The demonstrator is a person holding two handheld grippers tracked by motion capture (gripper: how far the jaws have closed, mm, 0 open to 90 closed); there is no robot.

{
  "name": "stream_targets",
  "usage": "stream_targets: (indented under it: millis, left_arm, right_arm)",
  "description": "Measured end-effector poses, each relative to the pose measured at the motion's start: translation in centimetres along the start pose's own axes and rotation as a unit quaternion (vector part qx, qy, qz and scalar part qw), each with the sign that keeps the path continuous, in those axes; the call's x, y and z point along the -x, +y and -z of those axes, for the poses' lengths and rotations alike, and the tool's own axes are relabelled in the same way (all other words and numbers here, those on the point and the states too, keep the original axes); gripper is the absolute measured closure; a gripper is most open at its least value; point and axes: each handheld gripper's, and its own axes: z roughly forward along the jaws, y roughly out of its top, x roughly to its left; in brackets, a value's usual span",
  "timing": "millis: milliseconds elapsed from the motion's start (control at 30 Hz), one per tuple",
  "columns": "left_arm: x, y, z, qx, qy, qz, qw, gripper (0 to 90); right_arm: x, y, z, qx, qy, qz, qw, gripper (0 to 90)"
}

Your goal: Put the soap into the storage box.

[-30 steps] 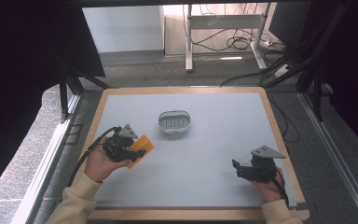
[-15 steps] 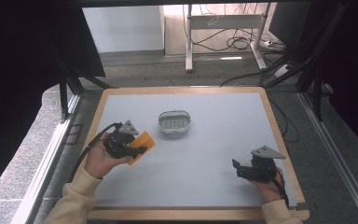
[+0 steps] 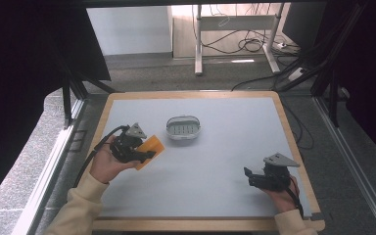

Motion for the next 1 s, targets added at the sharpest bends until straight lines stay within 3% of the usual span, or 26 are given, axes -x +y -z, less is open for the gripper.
stream_targets:
  millis: [1000]
  left_arm:
    - [-1.0,2.3,-0.6,0.0,-0.002,-0.013,0.9999,62.2]
  right_arm:
    - [0.1,0.0,0.0,0.001,-0.001,0.001,1.0,14.2]
